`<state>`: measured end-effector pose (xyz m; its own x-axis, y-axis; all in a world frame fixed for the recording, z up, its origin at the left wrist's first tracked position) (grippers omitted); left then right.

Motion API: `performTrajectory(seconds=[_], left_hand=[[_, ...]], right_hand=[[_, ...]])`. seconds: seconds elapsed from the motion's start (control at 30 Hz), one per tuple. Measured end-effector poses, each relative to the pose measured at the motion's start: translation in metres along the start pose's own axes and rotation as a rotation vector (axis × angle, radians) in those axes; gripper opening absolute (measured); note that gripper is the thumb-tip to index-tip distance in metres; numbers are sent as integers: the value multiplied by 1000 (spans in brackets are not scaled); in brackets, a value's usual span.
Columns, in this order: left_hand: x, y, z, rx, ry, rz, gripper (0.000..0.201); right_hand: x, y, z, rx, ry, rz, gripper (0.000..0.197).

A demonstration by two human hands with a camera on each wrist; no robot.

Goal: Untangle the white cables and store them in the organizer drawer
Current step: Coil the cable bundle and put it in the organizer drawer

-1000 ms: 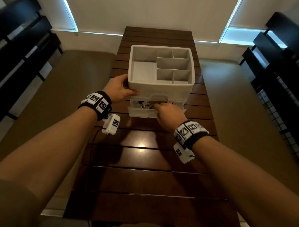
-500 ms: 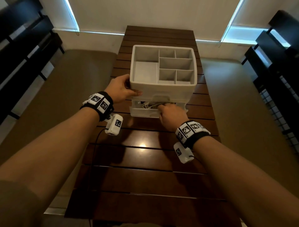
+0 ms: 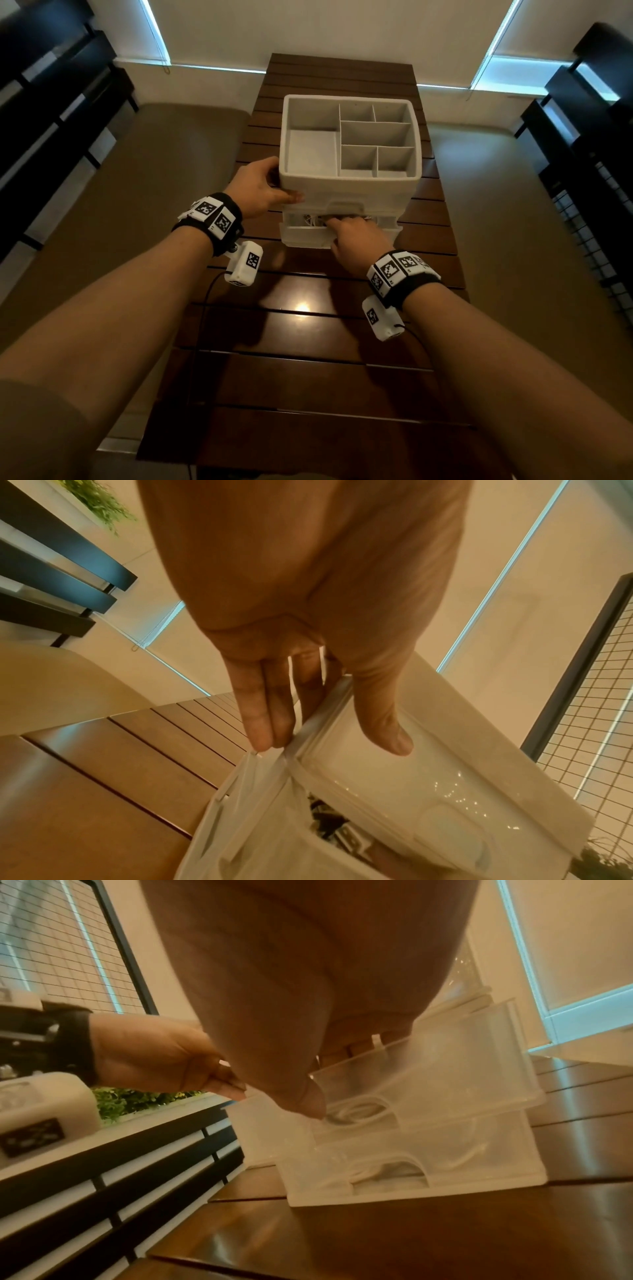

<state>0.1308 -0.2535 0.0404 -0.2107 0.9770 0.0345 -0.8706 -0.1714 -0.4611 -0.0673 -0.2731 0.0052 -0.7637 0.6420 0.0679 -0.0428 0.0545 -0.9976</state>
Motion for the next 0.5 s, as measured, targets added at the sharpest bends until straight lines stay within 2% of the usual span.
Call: performTrajectory(seconds=[0.1,0.2,0.27,0.3,0.37,0.43,0.47,0.5], left_hand=[[1,1,-3,12,-11,31,68],[5,1,-9,25,-10,73,65],[9,4,-13,27,-8,97,69],[13,6,-18,41,-24,95,77],[21,16,-37,103,-78,31,103],[30,31,-57,124,-138,-45,121],[32,36,-64,115,-156,-52,118],[34,40,-68,101,-165,-34,108]], right_hand=[[5,-8,0,6,-22,102,32],[26,-23,15,-99,-23,392,22],[44,-30,46,-239,133,577,25],[52,-30,67,-337,247,625,36],[60,-15,104,-578,420,569,71],[57,12,125,-831,473,340,105],[54,24,128,-948,459,220,111],[50,33,127,-1030,424,131,107]])
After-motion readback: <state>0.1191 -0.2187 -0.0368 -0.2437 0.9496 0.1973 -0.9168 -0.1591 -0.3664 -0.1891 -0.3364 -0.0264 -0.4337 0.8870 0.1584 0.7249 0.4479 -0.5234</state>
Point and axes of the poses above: each hand's wrist, its own x-axis away from the middle knuckle, its own y-axis out of the palm, z = x × y, the point moved 7 cm from there along -x, towards the middle knuckle, and after that the axes turned 5 degrees about x, right-handed, at the moved point
